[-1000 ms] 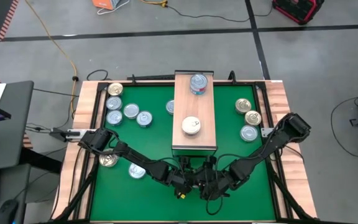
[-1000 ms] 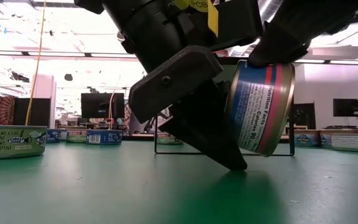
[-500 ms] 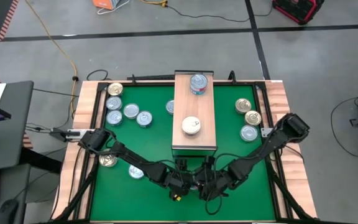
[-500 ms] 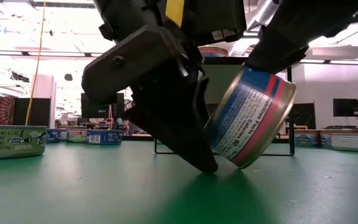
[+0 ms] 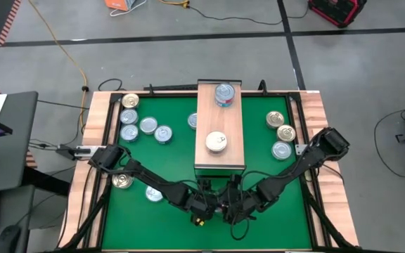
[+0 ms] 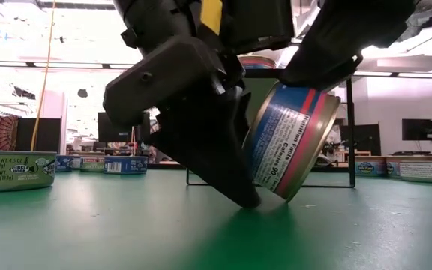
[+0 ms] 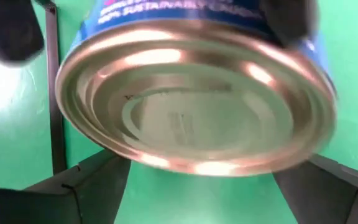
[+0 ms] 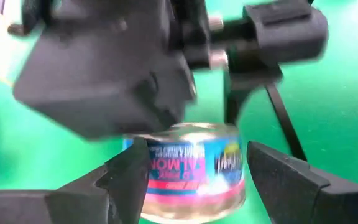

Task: Stack canned seafood by type on shelf
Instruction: Stack the blue tuna can on top of the blue tuna can on the shelf

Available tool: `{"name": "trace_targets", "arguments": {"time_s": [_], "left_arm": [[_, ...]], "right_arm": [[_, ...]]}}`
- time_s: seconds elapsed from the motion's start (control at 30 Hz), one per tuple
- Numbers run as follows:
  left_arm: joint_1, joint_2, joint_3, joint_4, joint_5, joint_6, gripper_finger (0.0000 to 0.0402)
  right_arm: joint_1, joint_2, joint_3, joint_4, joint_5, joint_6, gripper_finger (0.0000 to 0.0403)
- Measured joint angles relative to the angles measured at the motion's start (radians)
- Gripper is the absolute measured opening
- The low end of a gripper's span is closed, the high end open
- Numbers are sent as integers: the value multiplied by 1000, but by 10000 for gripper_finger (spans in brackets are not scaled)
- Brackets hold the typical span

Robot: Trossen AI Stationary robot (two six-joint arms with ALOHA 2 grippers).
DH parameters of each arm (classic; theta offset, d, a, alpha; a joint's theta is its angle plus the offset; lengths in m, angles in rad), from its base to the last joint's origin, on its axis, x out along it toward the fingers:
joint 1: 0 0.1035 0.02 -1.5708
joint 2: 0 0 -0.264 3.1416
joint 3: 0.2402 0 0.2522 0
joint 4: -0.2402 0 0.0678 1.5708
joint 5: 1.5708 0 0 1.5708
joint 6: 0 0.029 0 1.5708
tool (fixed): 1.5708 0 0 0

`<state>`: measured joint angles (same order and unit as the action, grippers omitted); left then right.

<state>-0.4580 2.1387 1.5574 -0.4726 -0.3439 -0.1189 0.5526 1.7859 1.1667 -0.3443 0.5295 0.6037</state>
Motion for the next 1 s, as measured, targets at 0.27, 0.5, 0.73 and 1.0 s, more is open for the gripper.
{"name": "trace_targets", "arguments": {"time_s": [0.27,0.5,0.73,1.0], "left_arm": [[-5,-76,-3,-78,0,-36,366],[-6,-77,-2,-81,-1,-59,366],[-7,-77,-71,36,-26,-74,366],[-22,-83,-71,-30,-38,-111,366]], "right_arm": [[-5,1,-2,-11,-4,-10,292],[-6,1,-2,-2,-4,-10,292],[-9,4,-3,100,-5,-60,292],[-25,4,-3,131,-10,-89,292]]}}
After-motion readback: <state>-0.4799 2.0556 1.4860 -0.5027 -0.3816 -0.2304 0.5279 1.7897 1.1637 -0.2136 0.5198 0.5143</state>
